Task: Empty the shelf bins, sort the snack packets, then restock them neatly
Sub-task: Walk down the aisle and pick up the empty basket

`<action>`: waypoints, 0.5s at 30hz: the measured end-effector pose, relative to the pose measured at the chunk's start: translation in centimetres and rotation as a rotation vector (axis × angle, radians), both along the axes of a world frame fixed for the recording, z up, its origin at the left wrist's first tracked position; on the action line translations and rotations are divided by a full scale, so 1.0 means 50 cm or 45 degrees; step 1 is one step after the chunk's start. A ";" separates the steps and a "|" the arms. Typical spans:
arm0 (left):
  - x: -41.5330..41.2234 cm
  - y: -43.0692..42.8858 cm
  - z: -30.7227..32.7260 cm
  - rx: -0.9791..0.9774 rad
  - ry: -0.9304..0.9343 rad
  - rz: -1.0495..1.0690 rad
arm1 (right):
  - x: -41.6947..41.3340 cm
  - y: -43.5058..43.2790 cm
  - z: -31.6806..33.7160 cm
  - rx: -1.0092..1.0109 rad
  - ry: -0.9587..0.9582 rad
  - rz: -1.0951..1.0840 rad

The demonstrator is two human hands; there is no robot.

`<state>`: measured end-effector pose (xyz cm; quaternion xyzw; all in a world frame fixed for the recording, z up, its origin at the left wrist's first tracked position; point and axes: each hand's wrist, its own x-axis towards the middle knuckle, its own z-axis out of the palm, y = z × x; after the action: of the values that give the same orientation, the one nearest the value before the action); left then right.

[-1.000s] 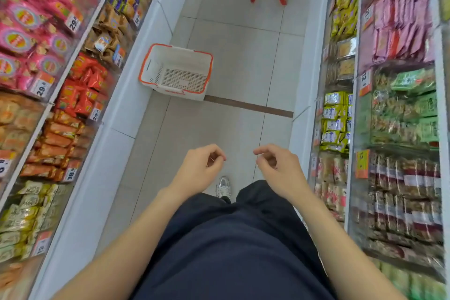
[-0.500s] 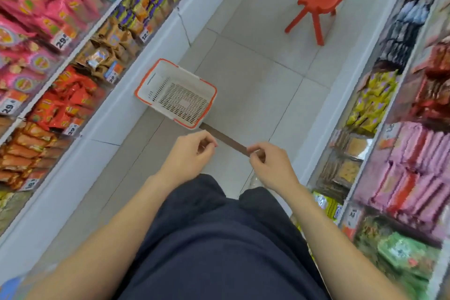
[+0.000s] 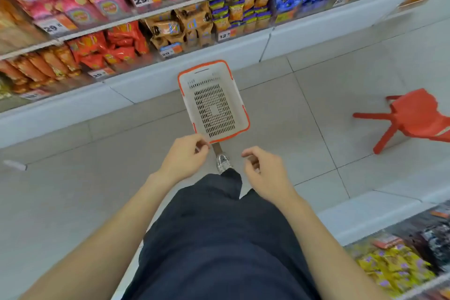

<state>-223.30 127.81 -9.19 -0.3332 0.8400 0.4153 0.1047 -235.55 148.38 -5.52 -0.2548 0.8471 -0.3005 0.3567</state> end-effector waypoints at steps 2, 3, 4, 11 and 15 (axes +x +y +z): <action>-0.071 -0.023 -0.028 0.077 0.012 0.107 | -0.054 -0.001 -0.033 0.069 -0.057 0.052; -0.103 -0.034 -0.044 0.116 0.009 0.176 | -0.081 -0.005 -0.051 0.109 -0.076 0.076; -0.130 -0.044 -0.066 0.148 0.003 0.246 | -0.109 -0.011 -0.073 0.156 -0.098 0.099; -0.238 -0.095 -0.348 0.225 -0.089 0.595 | -0.298 -0.171 -0.373 0.305 -0.165 0.272; -0.263 -0.115 -0.602 0.236 -0.148 0.824 | -0.386 -0.260 -0.621 0.313 -0.161 0.299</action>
<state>-236.46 122.07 -39.27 -0.5947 0.6419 0.4820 0.0449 -254.84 135.38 -36.59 -0.2871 0.8177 -0.1665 0.4704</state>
